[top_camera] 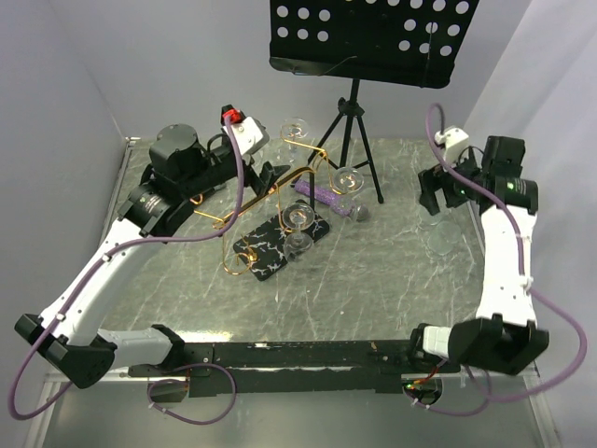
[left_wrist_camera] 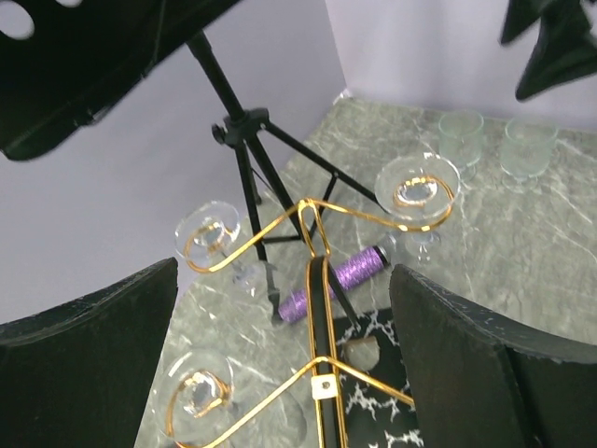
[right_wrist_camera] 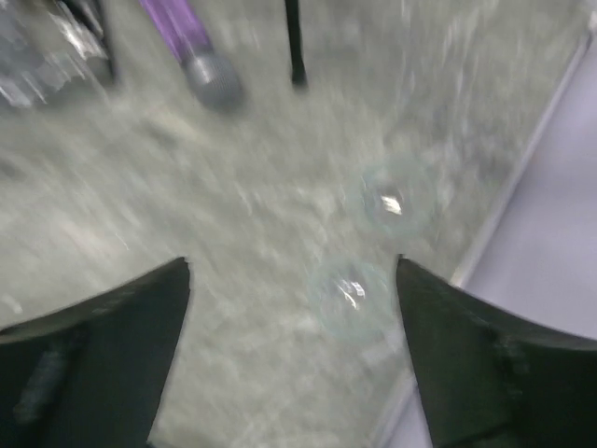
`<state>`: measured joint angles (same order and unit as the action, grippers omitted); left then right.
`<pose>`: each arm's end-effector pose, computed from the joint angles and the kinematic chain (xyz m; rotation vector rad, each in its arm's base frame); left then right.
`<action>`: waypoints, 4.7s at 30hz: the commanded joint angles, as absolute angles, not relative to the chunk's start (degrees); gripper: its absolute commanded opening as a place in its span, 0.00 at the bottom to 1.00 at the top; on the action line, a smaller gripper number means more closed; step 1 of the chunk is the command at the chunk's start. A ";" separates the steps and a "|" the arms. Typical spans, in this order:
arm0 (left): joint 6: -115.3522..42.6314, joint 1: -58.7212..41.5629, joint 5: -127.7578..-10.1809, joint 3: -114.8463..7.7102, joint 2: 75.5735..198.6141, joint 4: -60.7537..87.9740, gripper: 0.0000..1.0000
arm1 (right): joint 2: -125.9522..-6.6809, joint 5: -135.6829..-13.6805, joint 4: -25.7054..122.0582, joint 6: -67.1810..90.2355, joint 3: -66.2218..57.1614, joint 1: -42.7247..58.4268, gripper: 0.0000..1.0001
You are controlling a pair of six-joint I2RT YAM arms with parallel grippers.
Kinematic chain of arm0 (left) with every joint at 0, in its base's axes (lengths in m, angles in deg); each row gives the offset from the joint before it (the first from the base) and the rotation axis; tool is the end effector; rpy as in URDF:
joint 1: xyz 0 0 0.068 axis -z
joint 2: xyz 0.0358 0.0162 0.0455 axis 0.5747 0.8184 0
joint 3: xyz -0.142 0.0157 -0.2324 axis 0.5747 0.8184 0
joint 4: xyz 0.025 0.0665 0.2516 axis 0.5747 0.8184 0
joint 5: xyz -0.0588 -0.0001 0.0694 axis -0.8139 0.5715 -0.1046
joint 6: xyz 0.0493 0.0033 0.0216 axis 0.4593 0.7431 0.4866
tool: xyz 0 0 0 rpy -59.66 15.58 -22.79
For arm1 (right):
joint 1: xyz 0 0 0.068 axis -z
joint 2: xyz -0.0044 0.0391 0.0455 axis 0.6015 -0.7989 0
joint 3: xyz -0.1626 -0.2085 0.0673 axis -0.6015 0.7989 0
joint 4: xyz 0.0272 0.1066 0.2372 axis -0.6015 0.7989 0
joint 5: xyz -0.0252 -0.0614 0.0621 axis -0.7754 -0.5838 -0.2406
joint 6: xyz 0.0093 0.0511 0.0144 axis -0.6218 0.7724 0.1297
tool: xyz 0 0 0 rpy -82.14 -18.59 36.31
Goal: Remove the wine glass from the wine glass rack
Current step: Adjust the wine rack at the center of the board, then pick up the wine glass from the wine rack.
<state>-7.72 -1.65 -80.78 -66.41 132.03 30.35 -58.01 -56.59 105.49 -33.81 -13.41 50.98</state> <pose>0.2107 -0.1538 0.4823 0.9197 1.2997 -0.4979 0.2394 -0.0438 0.3978 -0.6857 2.1734 0.0609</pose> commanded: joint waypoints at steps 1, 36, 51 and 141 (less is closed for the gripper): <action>-6.94 -1.77 -79.43 -69.20 131.82 35.65 1.00 | -50.12 -44.01 88.23 -18.44 -10.03 50.43 1.00; 14.68 -5.19 -60.89 -72.11 140.00 81.11 1.00 | -58.01 -51.91 74.39 -13.74 -5.27 34.96 1.00; 24.69 -8.97 -49.37 -70.61 139.91 71.00 1.00 | -56.87 -51.56 74.83 -13.39 -2.46 34.69 1.00; -18.54 0.34 -83.21 -6.10 106.25 -7.05 0.62 | -58.71 -55.69 96.01 -22.18 -14.15 31.88 1.00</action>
